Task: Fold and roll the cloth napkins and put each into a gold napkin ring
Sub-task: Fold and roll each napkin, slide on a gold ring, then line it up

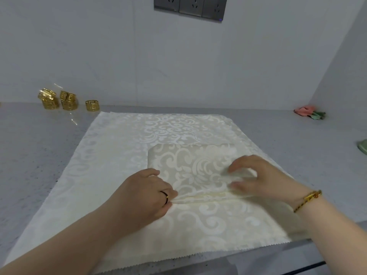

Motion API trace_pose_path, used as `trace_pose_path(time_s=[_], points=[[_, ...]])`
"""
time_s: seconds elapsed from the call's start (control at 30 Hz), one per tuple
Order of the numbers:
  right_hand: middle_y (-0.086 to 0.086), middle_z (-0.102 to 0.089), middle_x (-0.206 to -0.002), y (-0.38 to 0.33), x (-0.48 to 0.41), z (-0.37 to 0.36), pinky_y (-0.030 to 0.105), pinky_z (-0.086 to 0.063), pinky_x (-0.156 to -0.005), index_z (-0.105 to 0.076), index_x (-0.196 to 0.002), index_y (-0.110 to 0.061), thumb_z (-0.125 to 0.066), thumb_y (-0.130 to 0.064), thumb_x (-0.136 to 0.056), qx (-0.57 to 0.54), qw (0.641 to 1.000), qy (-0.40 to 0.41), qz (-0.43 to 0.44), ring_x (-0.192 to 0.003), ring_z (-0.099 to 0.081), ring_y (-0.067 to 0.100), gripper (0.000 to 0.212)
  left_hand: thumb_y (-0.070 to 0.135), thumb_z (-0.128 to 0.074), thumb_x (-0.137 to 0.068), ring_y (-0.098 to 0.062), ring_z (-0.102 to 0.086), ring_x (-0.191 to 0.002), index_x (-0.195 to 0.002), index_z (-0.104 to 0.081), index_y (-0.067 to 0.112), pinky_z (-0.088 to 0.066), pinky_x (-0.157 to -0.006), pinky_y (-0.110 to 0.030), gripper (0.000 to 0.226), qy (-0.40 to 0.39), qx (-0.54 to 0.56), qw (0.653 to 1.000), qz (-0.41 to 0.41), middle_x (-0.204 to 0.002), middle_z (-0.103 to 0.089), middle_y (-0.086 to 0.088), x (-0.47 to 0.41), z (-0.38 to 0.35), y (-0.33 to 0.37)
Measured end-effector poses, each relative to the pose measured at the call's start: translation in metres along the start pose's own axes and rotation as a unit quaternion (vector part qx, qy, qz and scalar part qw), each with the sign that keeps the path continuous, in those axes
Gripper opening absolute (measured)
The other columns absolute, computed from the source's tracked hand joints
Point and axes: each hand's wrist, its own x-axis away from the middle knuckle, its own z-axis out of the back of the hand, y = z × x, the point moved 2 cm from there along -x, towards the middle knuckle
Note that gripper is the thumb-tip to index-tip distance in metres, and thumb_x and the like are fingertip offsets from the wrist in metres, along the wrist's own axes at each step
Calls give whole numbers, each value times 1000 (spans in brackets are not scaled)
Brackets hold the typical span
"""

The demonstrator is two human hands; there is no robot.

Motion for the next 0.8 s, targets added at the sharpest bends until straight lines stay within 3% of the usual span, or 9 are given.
trace_pose_path(time_s=[0.03, 0.1, 0.23, 0.4, 0.47, 0.53, 0.63, 0.73, 0.8], points=[[-24, -52, -102, -4, 2, -8, 4, -27, -86, -57, -94, -40, -55, -62, -60, 75, 996, -51, 21, -101, -45, 2, 41, 27, -41, -76, -4, -64, -58, -69, -76, 25, -34, -86, -22, 36, 6, -9, 1000, 2, -66, -70, 15, 1, -2, 0], [-20, -57, -106, -6, 3, -19, 15, -27, -88, -62, -107, -31, -39, -61, -57, 201, 976, -46, 69, -102, -49, 5, 62, 22, -40, -74, -6, -62, -51, -62, -73, 23, -34, -85, -23, 35, 19, -31, 999, 10, -60, -68, 14, 1, -2, -2], [-16, -65, -73, -6, 2, -29, 18, -44, -61, -69, -78, -25, -40, -38, -60, 313, 930, 85, 173, -64, -62, 9, 36, 23, -39, -69, -1, -64, -55, -56, -72, 23, -35, -83, -21, 35, 42, -23, 998, 37, -62, -68, 17, 2, 5, -14], [-12, -58, -56, -21, 3, -45, 15, -37, -48, -63, -59, -24, -57, -31, -54, 331, 916, 131, 186, -48, -56, 9, 10, 26, -37, -70, -2, -66, -59, -59, -73, 20, -33, -84, -24, 38, -15, -39, 993, 109, -66, -69, 14, 11, 15, -47], [-11, -55, -51, -35, 2, -54, 16, -35, -43, -60, -53, -24, -54, -31, -55, 319, 918, 149, 180, -44, -54, 9, 9, 33, -37, -68, -4, -66, -62, -69, -75, 20, -32, -84, -25, 40, -36, -43, 991, 124, -71, -70, 12, 12, 15, -46], [-9, -52, -46, -50, -1, -64, 15, -28, -37, -56, -48, -23, -49, -31, -57, 308, 922, 166, 165, -39, -51, 11, 14, 39, -38, -66, -6, -68, -69, -82, -75, 20, -32, -86, -26, 45, -34, -47, 993, 98, -79, -72, 9, 10, 12, -33], [-5, -47, -41, -77, -3, -79, 18, -14, -38, -51, -44, -22, -57, -30, -47, 297, 927, 194, 125, -31, -46, 12, 11, 40, -47, -63, -11, -68, -75, -94, -74, 15, -33, -86, -28, 47, 1, -66, 997, 41, -89, -72, 3, 3, 10, -2], [-4, -45, -37, -98, -4, -93, 18, 2, -40, -50, -42, -22, -59, -31, -45, 278, 929, 223, 94, -28, -41, 10, 13, 32, -48, -64, -14, -65, -58, -78, -74, 17, -34, -72, -29, 33, 37, -79, 995, 44, -68, -69, 5, 1, 14, 12], [-5, -44, -38, -102, -3, -99, 16, -1, -40, -48, -42, -23, -61, -31, -46, 263, 931, 231, 101, -30, -41, 10, 16, 25, -61, -61, -16, -55, -41, -57, -68, 21, -32, -53, -22, 9, 6, -87, 995, 57, -49, -59, 6, 7, 15, 8]])
